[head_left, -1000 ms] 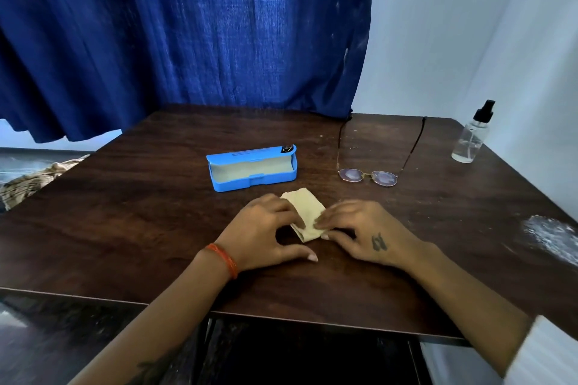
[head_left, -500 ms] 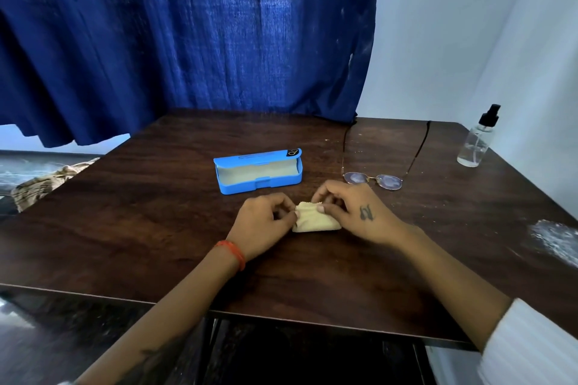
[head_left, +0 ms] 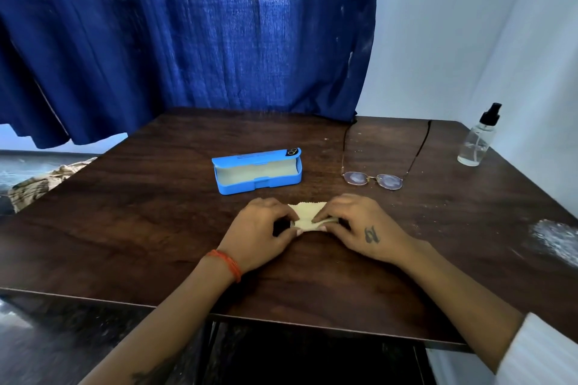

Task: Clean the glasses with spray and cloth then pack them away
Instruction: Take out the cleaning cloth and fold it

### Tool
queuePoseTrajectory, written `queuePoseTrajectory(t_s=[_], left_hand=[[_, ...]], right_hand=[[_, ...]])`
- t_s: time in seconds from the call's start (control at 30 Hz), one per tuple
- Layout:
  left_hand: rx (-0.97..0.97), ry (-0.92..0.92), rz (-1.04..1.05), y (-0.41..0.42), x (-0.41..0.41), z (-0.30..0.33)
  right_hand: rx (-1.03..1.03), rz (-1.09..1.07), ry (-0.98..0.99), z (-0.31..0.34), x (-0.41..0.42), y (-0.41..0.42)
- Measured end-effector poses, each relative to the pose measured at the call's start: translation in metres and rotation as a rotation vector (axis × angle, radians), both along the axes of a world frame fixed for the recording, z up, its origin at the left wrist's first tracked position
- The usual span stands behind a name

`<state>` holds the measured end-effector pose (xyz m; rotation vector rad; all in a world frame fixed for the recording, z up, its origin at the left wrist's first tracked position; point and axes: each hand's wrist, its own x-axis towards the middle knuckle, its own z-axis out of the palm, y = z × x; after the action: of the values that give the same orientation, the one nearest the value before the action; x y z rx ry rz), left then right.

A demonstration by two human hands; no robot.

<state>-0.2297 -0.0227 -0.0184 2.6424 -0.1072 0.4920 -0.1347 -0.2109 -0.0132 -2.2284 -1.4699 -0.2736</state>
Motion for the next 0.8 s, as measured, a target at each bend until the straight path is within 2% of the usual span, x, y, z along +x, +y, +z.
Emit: queuePoseTrajectory(t_s=[0.07,0.17,0.23,0.3,0.37,0.53,0.67,0.8], left_hand=[[-0.116,0.038,0.016,0.001,0.004,0.006],[-0.309,0.153,0.041,0.002,0.015,0.013],[-0.375,0.216,0.049,0.002,0.022,0.013],[-0.375,0.223,0.065,0.001,0.028,0.013],[-0.306,0.189,0.076,0.0,0.032,0.012],[-0.158,0.125,0.035,-0.002,0.034,0.009],[-0.111,0.087,0.017,-0.004,0.038,0.014],[-0.151,-0.024,-0.013,-0.025,0.059,0.017]], right_hand=[[-0.004,-0.02,0.06,0.005,0.003,0.003],[0.031,-0.04,0.323,0.015,0.011,0.005],[0.054,-0.056,0.496,0.019,0.017,0.006],[0.084,-0.087,0.569,0.018,0.022,0.006],[0.113,-0.122,0.523,0.013,0.024,0.008],[0.019,-0.103,0.188,0.003,0.021,0.008],[-0.03,-0.043,0.158,0.005,0.018,-0.005],[0.119,-0.089,0.157,0.013,0.019,-0.031]])
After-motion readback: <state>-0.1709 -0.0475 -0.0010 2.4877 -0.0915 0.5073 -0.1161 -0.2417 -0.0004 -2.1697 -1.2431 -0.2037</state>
